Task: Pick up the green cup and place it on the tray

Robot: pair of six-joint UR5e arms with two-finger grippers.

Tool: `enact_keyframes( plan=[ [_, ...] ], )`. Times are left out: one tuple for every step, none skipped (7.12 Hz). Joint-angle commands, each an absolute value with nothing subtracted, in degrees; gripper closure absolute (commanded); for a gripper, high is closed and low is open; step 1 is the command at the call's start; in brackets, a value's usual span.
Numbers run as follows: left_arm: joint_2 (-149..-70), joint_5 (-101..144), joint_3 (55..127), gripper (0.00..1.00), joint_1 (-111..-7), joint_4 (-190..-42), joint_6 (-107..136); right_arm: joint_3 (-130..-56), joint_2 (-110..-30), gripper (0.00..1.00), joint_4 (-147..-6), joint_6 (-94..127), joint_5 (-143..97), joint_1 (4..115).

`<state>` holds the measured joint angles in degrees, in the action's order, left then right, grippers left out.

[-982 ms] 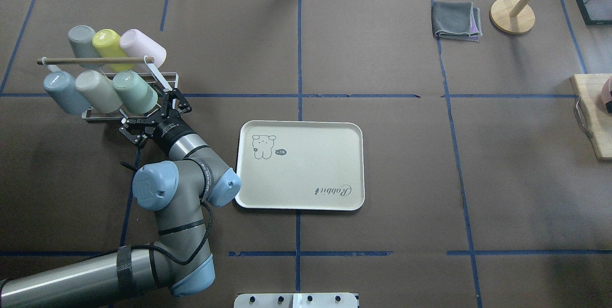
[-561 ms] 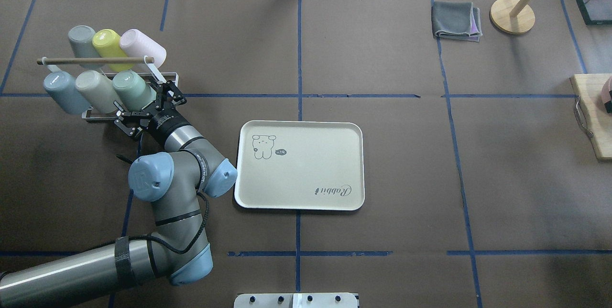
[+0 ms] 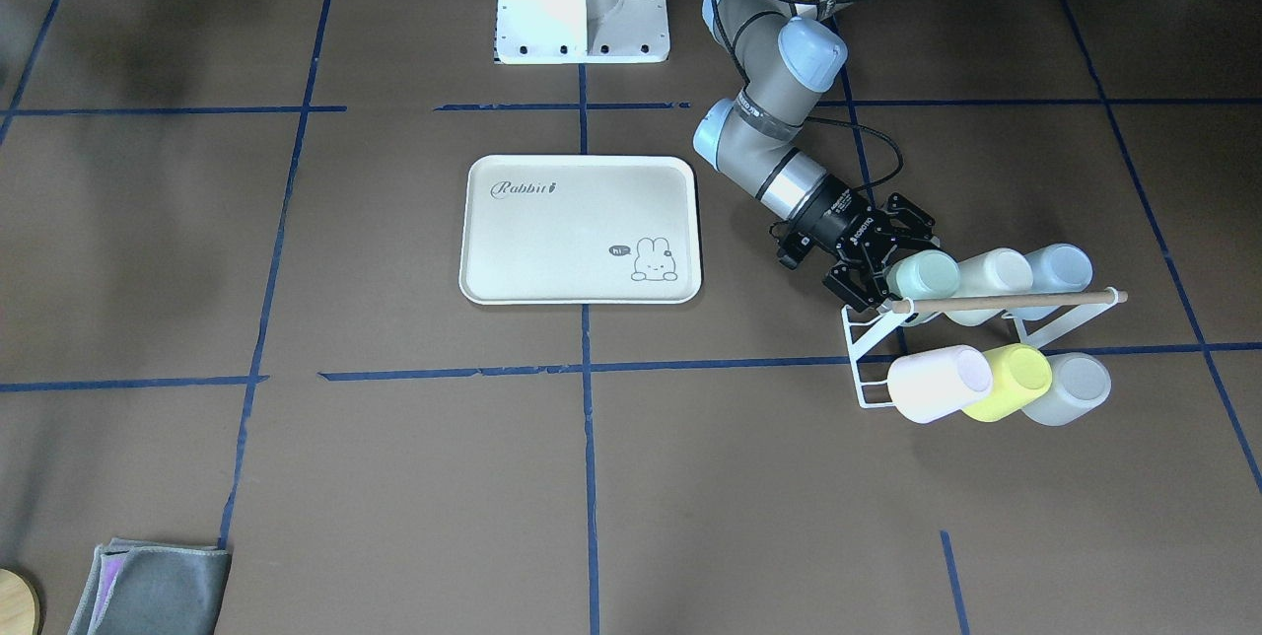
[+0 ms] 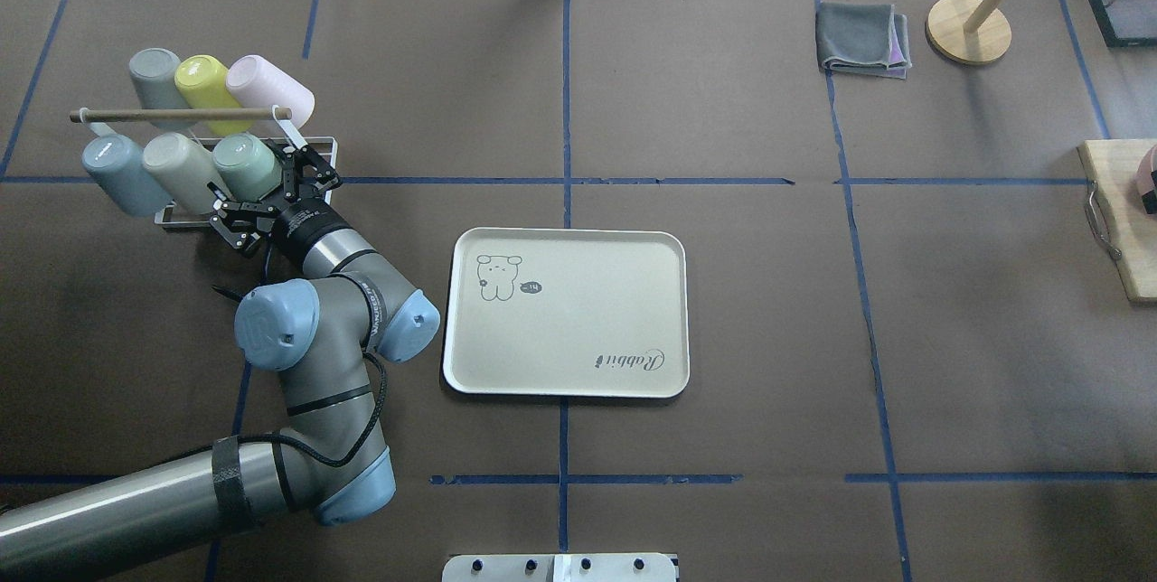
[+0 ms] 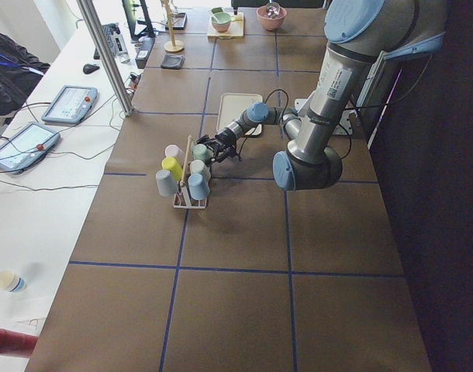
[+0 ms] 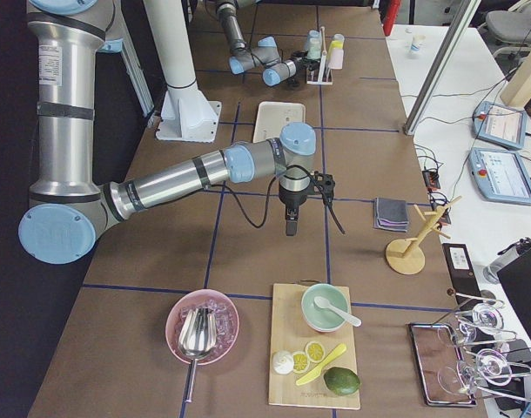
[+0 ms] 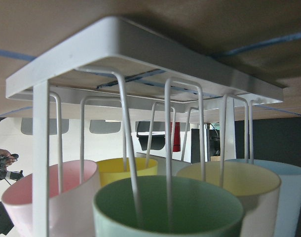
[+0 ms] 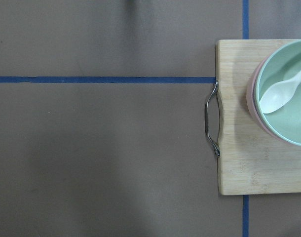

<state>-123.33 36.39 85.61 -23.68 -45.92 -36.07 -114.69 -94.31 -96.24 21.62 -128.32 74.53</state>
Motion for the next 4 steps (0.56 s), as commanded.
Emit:
enact_keyframes(
  plan=[
    [-123.40, 36.39, 85.87, 0.33, -23.73, -45.97, -36.12, -114.70, -94.31, 0.00, -96.24, 21.62, -128.23, 74.53],
    [-123.40, 36.39, 86.04, 0.49, -23.73, -45.88, -36.21, -114.61, -94.31, 0.00, -96.24, 21.62, -128.23, 74.53],
    [-123.40, 36.30, 86.83, 0.55, -24.25, -45.70, -36.47, -114.61, -94.31, 0.00, -96.24, 21.62, -128.23, 74.53],
    [-123.40, 36.12, 88.23, 0.56, -24.61, -45.18, -36.65, -114.61, -94.31, 0.00, -96.24, 21.62, -128.23, 74.53]
  ],
)
